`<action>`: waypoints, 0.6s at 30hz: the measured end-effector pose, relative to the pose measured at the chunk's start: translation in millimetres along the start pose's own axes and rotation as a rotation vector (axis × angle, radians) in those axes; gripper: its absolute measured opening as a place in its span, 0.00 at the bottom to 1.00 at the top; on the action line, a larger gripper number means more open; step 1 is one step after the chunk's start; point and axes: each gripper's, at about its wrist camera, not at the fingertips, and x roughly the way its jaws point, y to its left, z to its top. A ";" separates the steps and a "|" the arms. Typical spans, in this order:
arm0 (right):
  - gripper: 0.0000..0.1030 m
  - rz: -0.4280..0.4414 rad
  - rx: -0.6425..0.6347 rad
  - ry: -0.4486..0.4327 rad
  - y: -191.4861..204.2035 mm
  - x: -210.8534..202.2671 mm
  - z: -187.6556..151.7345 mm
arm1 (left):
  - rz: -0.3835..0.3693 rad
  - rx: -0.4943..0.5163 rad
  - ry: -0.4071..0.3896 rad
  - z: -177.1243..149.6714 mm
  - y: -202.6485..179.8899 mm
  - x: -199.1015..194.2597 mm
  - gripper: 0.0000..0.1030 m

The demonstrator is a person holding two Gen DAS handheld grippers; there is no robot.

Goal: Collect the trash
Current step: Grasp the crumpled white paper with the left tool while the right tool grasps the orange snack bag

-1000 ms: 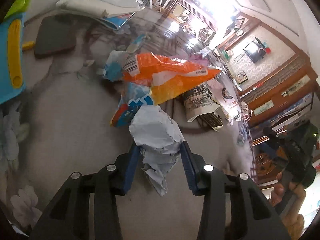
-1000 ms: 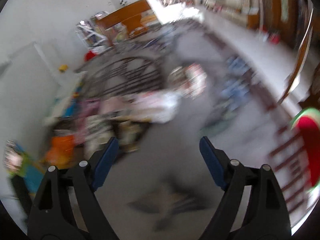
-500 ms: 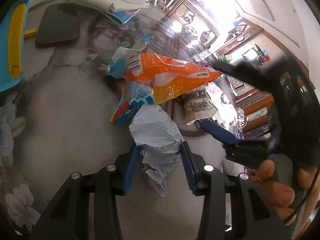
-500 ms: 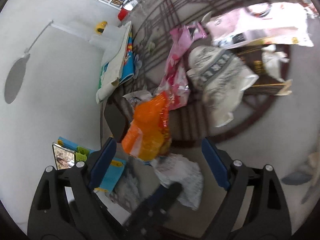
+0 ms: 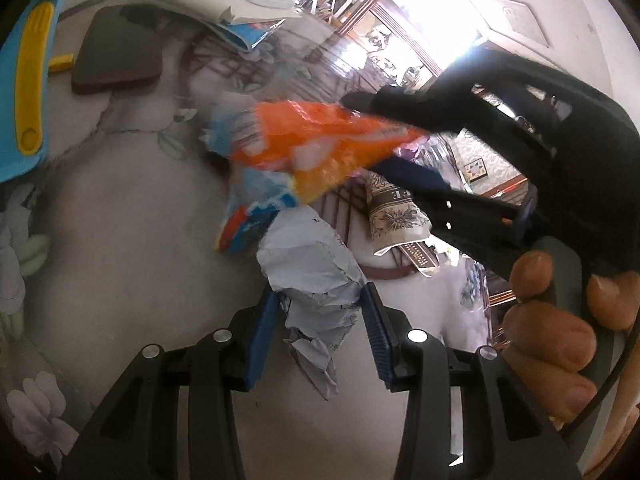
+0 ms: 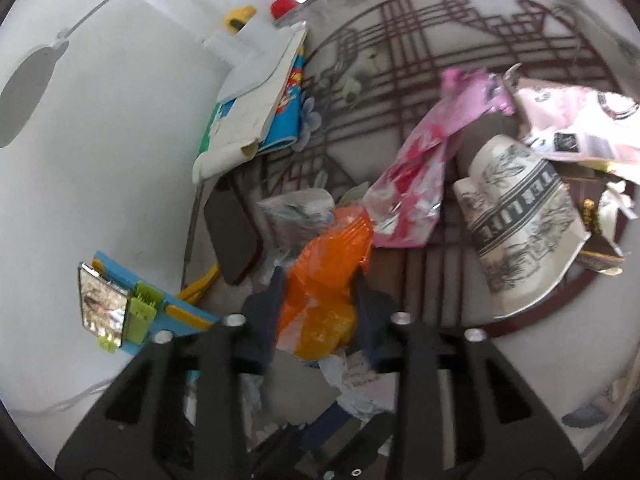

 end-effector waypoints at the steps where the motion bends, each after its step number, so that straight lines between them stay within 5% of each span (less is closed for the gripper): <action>1: 0.29 0.002 -0.003 -0.008 -1.7 -2.1 -1.4 | -0.001 -0.003 -0.001 0.1 0.2 0.2 0.39; 18: 0.25 -0.040 -0.113 -0.195 -9.3 -78.8 -3.0 | 0.000 0.004 -0.005 -0.3 -0.3 3.1 0.47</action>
